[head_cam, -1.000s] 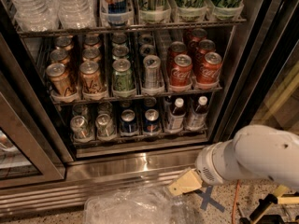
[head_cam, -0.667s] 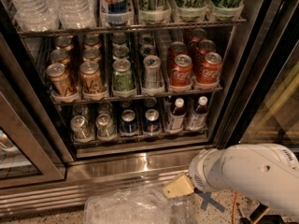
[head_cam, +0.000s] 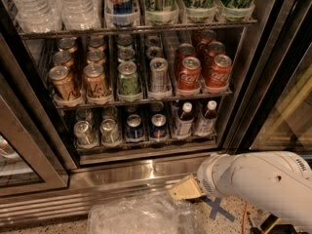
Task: Pick blue plastic bottle from bottom shelf of fridge
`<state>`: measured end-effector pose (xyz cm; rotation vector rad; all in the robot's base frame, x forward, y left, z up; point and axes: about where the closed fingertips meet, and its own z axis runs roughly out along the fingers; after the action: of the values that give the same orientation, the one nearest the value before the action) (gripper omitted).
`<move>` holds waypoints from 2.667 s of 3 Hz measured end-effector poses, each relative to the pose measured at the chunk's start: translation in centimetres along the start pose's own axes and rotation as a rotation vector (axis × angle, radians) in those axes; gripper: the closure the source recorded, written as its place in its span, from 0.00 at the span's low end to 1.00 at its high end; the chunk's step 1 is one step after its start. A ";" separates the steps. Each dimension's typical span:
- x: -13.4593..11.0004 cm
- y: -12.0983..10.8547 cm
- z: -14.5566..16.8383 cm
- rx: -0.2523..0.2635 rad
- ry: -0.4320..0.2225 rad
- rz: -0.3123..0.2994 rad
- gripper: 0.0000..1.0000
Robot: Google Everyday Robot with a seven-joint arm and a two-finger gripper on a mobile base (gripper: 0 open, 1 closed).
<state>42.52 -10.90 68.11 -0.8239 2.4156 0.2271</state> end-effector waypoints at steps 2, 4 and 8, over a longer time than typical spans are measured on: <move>-2.0 -1.9 1.5 0.089 -0.099 0.020 0.00; -3.4 -11.1 -5.3 0.296 -0.315 0.173 0.00; -0.2 -4.3 -2.7 0.257 -0.512 0.189 0.00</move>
Offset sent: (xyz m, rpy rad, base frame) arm 0.0865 0.0222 -0.0159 0.1038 -0.3016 -0.2996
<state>43.95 -15.12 70.55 -0.3642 1.9800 0.1691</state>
